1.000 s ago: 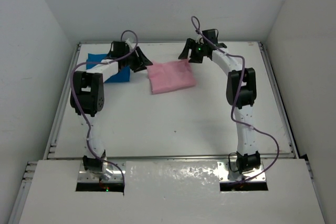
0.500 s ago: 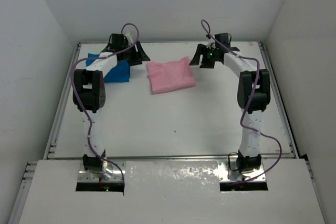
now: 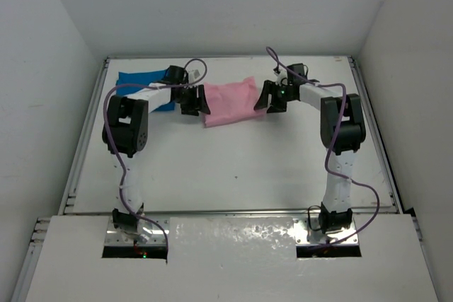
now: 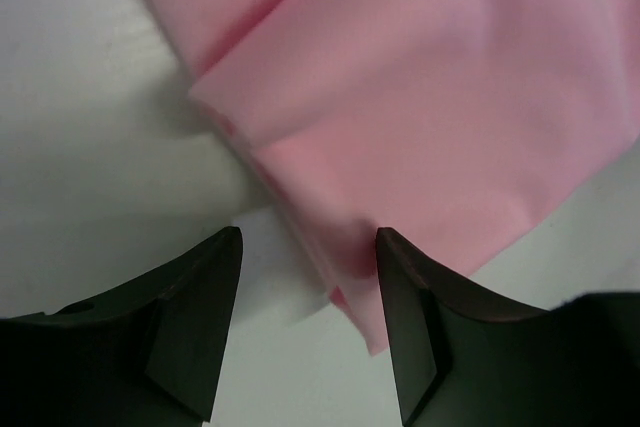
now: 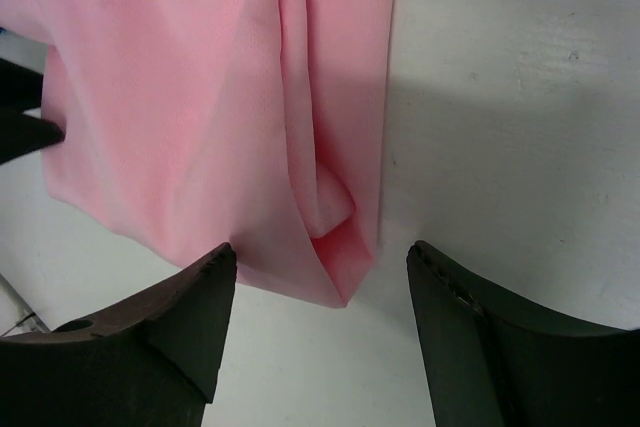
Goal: Fold and stack the t-shirts
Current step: Fold the long partially folded tshirt into a neat square, then smooth out wrinkles on the folded tshirt
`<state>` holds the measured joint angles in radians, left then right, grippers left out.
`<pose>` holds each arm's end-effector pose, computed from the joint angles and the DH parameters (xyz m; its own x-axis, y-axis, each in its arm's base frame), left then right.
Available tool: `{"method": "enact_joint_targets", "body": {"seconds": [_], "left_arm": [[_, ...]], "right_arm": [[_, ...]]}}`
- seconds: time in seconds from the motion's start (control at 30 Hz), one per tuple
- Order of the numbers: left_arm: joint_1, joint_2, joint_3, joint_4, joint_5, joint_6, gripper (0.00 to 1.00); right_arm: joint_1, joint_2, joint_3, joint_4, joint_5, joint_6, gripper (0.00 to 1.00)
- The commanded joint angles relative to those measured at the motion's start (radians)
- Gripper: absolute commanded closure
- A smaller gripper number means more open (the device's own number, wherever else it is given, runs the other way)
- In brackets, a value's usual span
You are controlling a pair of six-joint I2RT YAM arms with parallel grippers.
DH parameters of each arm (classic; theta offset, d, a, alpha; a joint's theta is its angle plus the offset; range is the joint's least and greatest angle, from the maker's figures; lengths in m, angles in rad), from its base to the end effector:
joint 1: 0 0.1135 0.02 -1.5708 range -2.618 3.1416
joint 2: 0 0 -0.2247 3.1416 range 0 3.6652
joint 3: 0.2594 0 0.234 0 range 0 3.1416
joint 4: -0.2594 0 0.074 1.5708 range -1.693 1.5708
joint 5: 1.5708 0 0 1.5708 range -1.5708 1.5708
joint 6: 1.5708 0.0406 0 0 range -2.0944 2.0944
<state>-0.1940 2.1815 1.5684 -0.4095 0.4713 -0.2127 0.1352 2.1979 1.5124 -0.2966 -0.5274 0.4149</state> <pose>0.4142 -0.1002 0.1225 -0.9039 -0.0141 -0.4276 0.2181 0.8447 -0.4888 0.4189 0.0776 0.1080 -0.9127 0.2274 -0.3394 -0.0278 0.7943 0.6069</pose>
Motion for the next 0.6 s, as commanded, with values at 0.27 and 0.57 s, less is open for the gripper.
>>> {"method": "enact_joint_targets", "body": {"seconds": [0.27,0.57], "left_arm": [[-0.024,-0.209,-0.215,0.050,-0.011,-0.005,0.45],[-0.051,-0.166,-0.226,0.100,0.035,-0.056,0.68]], "right_arm": [[0.021,-0.040,-0.055,0.126,-0.069,0.047,0.37],[0.044,-0.063,-0.098,0.120,-0.045,0.058,0.67]]}}
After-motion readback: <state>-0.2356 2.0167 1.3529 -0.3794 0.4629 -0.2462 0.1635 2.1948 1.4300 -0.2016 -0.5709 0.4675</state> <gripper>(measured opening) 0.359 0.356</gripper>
